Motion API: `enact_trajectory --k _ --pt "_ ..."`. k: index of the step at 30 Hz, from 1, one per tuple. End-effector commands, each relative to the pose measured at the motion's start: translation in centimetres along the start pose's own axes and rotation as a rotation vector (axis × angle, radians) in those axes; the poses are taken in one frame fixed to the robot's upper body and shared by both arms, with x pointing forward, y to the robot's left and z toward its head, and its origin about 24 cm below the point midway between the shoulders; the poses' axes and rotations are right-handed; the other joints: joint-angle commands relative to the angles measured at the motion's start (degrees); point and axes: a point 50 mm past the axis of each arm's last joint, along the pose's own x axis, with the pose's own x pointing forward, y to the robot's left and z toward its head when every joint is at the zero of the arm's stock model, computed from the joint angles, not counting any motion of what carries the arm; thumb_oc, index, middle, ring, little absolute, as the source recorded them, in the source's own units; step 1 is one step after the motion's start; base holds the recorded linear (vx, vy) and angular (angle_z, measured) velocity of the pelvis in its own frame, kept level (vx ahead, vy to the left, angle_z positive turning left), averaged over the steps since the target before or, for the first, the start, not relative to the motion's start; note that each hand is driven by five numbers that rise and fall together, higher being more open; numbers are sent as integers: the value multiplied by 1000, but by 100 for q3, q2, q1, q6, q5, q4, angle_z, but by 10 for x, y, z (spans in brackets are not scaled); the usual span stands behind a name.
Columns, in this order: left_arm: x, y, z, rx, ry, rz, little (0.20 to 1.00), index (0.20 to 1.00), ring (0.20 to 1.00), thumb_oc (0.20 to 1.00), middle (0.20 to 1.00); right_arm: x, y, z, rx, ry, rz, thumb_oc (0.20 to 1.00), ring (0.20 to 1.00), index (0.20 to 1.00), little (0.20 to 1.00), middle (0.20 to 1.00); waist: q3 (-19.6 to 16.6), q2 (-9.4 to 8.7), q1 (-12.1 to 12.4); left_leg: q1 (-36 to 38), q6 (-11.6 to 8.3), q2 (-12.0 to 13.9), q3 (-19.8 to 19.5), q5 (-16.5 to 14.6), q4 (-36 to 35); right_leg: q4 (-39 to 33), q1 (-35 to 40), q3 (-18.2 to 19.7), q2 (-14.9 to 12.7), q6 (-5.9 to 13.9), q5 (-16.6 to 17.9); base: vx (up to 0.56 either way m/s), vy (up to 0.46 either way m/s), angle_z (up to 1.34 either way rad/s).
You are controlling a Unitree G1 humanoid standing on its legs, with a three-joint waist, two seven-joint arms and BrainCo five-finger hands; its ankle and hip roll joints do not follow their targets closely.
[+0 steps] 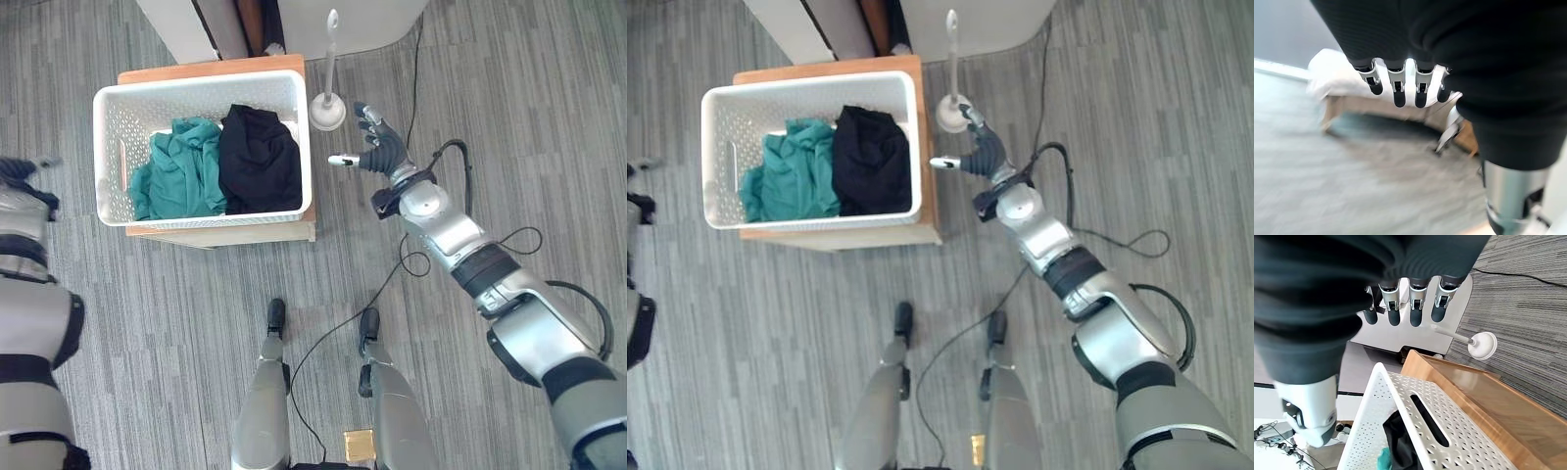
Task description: Grab the laundry basket,head to the washer,open it,put in the laundry and shut it.
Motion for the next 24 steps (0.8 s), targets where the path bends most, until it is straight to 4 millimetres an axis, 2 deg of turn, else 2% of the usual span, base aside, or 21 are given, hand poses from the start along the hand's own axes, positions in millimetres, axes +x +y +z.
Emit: enact_trajectory --k 1,4,7,13,24 --pt "4 27 20 -11 -29 68 1000 1000 1000 1000 1000 11 2 28 -9 -96 -15 1000 1000 1000 1000 1000 -1 -298 -17 -60 76 -27 131 -282 273 -449 184 -14 -251 147 103 0 0 0" --pt "6 34 18 -36 -15 80 1000 1000 1000 1000 1000 12 7 39 -35 -136 9 1000 1000 1000 1000 1000 61 -222 -17 -176 67 -32 170 -269 320 -389 41 -3 -262 151 121 -24 -5 -4" --pt "9 46 5 -53 25 103 1000 1000 1000 1000 1000 13 13 49 -57 -170 25 1000 1000 1000 1000 1000 95 -57 -11 -295 58 -37 257 -239 311 -412 -128 10 -285 173 193 -9 18 -13" --pt "8 41 -8 -29 58 76 1000 1000 1000 1000 1000 13 17 54 -87 -195 28 1000 1000 1000 1000 1000 112 107 -42 -319 63 -69 308 -222 261 -498 -158 64 -309 191 250 28 23 -5" --pt "7 36 -23 -63 106 65 1000 1000 1000 1000 1000 7 27 55 -68 -228 56 1000 1000 1000 1000 1000 150 163 -95 -323 111 -98 386 -290 301 -581 -157 141 -316 200 274 31 19 -6"
